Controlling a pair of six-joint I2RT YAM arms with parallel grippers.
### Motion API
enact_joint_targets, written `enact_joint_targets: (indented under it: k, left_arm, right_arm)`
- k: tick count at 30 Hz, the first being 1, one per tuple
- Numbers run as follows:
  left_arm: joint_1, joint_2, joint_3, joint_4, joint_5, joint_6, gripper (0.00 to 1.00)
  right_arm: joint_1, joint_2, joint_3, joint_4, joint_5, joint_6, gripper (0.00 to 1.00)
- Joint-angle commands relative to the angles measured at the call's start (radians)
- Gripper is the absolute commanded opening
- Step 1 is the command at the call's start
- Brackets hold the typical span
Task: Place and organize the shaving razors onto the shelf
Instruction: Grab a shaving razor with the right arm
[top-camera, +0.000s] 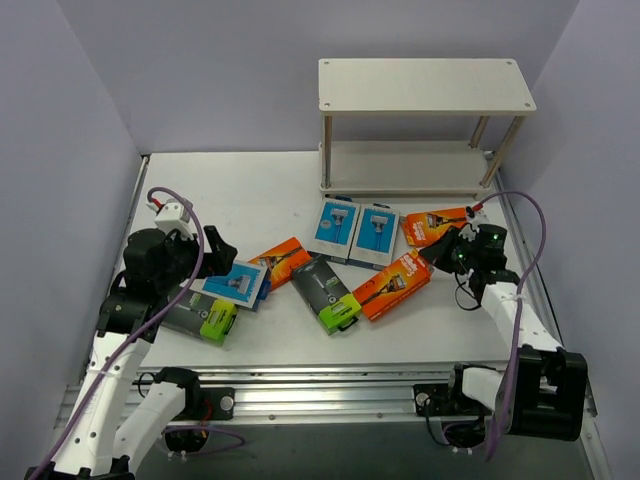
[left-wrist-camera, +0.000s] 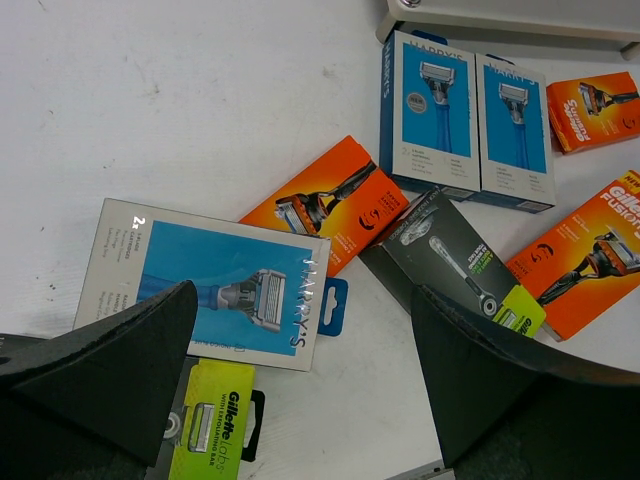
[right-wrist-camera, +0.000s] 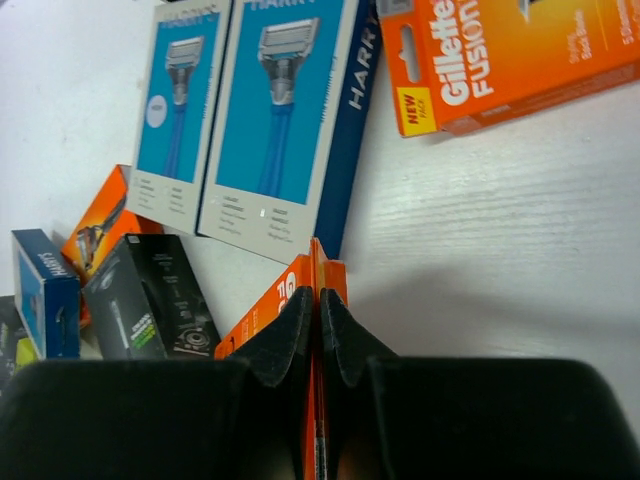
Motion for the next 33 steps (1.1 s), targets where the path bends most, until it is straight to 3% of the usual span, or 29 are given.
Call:
enact_joint_targets:
  k: [1, 11, 33]
  left_arm:
    - [0.003, 0.01, 0.006, 0.043, 0.02, 0.011, 0.97]
    - [0.001, 0.025, 0.0, 0.059, 0.065, 0.009, 0.97]
    - [0.001, 0.034, -0.013, 0.089, 0.136, 0.006, 0.97]
  right_arm:
    - [0.01, -0.052, 0.077, -0.037, -0.064, 0.008, 0.0]
    - [0.05, -0.111, 0.143, -0.014, -0.122, 0.056, 0.0]
    - [0.261, -0.102, 0.362, -0.046, -0.087, 0.059, 0.0]
